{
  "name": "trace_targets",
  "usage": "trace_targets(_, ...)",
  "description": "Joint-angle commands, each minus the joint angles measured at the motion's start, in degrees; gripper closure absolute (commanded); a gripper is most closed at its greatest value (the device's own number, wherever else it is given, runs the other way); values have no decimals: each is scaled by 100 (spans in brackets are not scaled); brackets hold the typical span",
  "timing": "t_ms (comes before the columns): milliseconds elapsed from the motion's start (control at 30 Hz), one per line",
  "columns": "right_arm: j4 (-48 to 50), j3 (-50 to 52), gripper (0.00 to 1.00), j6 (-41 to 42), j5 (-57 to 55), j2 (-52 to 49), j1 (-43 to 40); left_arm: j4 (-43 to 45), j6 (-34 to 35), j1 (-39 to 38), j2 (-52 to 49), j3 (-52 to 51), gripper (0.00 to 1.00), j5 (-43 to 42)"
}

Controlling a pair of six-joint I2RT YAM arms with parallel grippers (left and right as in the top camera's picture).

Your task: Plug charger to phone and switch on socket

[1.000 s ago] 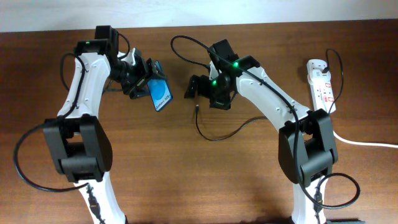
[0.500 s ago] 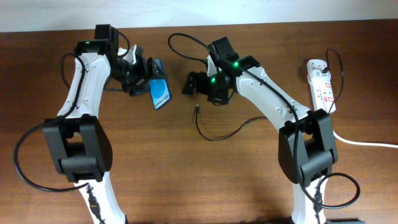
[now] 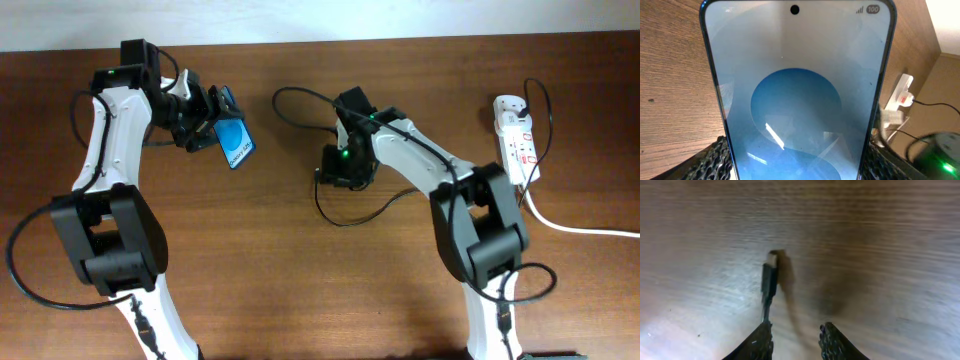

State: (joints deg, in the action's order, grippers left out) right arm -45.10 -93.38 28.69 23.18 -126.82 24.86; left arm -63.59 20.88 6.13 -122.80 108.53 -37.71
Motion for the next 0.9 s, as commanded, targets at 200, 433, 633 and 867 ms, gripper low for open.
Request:
trace_targets(200,295,50,65,201,625,-365,96,20,160,48,2,144,100,-214)
trace_targets(433,358,50,89,356,313,-402,240,-15,160,133,2,144,100,-363)
trace_targets(633,391,37,96,-1005,1250,125,-105,-297,157,133,2,144,100,-363)
trace_targets(867,-507,37,96,-2509,1714,1462,107,-289,-81,-70,2,144,100,-474)
